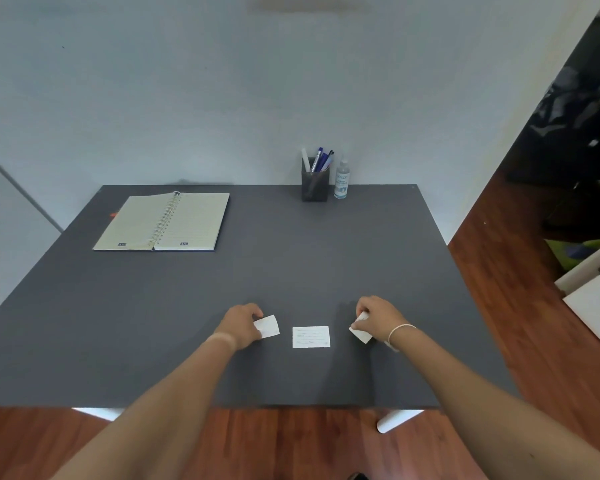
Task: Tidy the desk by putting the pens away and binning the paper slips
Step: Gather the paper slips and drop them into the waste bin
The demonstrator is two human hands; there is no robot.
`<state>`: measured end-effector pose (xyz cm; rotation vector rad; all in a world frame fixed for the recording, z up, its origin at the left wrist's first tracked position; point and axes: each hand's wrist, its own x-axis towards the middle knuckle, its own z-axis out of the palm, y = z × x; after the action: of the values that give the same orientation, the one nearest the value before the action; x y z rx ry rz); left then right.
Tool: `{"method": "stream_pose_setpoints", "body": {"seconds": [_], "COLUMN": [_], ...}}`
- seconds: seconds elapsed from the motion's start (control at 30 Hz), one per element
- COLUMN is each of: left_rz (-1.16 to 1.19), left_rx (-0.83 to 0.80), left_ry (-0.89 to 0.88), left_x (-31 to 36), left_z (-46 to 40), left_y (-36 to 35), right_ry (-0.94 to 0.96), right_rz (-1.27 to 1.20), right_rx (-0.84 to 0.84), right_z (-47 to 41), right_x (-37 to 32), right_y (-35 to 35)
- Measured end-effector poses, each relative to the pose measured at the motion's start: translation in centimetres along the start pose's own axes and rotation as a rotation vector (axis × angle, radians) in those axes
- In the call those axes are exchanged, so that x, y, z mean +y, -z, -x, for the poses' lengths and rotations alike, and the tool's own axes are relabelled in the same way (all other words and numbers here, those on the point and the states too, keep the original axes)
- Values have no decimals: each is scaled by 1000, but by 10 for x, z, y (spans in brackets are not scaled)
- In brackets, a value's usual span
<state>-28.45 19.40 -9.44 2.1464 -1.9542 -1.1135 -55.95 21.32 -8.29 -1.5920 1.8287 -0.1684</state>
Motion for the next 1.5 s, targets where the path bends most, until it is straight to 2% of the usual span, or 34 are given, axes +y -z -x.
{"method": "stream_pose_setpoints", "body": {"seconds": [0.17, 0.33, 0.57, 0.7, 0.9, 1.2, 1.5], "left_rz": [28, 210, 330, 354, 441, 583, 673], "left_rx": [-12, -86, -100, -76, -41, -127, -190], "left_ry": [-1, 36, -13, -56, -92, -109, -120], "left_x": [6, 20, 47, 54, 59, 66, 69], "left_z": [-1, 2, 6, 5, 3, 1, -2], "left_y": [5, 13, 23, 23, 25, 29, 31], "right_ry": [-7, -15, 23, 10, 46, 23, 36], "right_rz": [-161, -293, -315, -432, -395, -658, -642], "right_rx": [1, 1, -62, -22, -9, 170, 334], "right_z": [1, 2, 2, 5, 2, -3, -8], "right_x": [-10, -27, -49, -56, -60, -71, -86], "right_y": [0, -2, 2, 2, 3, 3, -6]}}
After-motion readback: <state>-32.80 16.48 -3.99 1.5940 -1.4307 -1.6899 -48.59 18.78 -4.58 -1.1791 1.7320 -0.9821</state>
